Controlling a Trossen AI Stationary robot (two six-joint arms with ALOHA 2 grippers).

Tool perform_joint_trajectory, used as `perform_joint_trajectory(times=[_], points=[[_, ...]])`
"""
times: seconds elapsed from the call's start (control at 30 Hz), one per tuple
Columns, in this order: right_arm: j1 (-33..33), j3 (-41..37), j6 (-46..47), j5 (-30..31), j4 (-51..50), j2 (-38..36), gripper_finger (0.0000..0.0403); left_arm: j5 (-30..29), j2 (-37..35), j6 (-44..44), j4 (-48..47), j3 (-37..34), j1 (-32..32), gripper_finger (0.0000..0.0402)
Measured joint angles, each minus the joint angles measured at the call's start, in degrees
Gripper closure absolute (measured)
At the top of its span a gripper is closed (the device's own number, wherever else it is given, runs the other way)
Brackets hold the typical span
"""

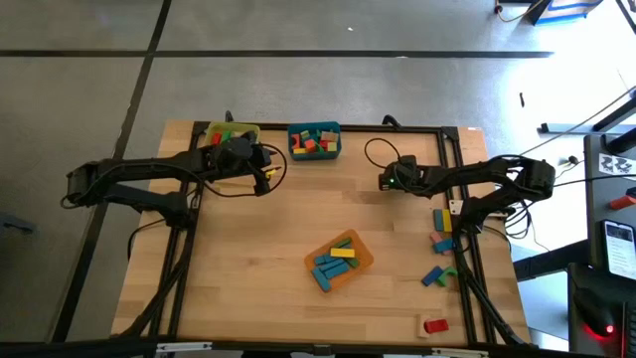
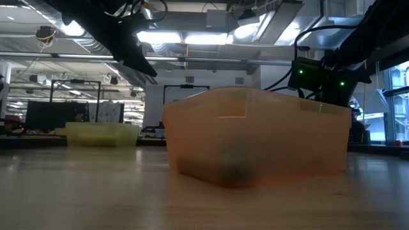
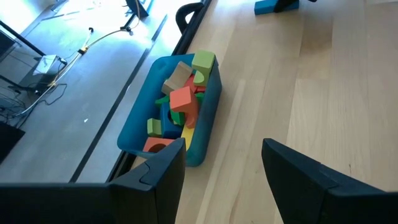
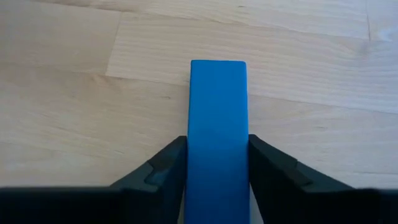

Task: Sort blocks by size
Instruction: Put the blue rectangular block into the orange bin

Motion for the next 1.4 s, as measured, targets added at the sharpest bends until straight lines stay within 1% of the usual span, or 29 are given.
perform_joint_trajectory(times=[0.1,0.3,0.43,0.6,0.8,0.9,1.03,1.13,1.27,1.4], points=[[0.0,0.0,-0.1,-0.1,0.0,0.0,0.0237,0.0,0.0,0.0,-0.1,0.0,0.0,0.0205],[0.0,0.0,-0.4,0.0,0.0,0.0,0.0269,0.0,0.0,0.0,-0.4,0.0,0.0,0.0205],[0.0,0.4,-0.6,0.2,-0.2,0.1,0.0269,0.0,0.0,0.0,-0.5,0.0,0.0,0.0205],[0.0,2.4,-2.8,-0.2,-1.6,0.2,0.0250,0.0,0.0,0.0,-0.5,0.0,0.0,0.0205],[0.1,5.3,-5.0,-3.9,-1.2,0.3,0.0269,0.0,0.0,1.1,-0.5,0.0,0.0,0.0205],[1.4,6.7,-6.2,-4.1,-1.1,0.3,0.0269,0.0,0.0,1.3,-0.5,0.0,0.0,0.0205],[3.8,8.8,-6.3,-3.7,-1.1,0.3,0.0256,0.0,0.0,1.3,-0.5,0.0,0.0,0.0205],[6.2,10.8,-8.0,-3.9,-1.1,0.2,0.0256,0.0,0.0,1.3,-0.5,0.0,0.0,0.0205],[9.8,14.4,-11.5,-5.9,-0.7,0.2,0.0264,0.0,0.0,1.3,-0.5,0.0,0.0,0.0205],[13.8,19.0,-15.6,-7.5,-0.6,0.1,0.0261,0.0,0.0,1.3,-0.4,0.0,0.0,0.0205]])
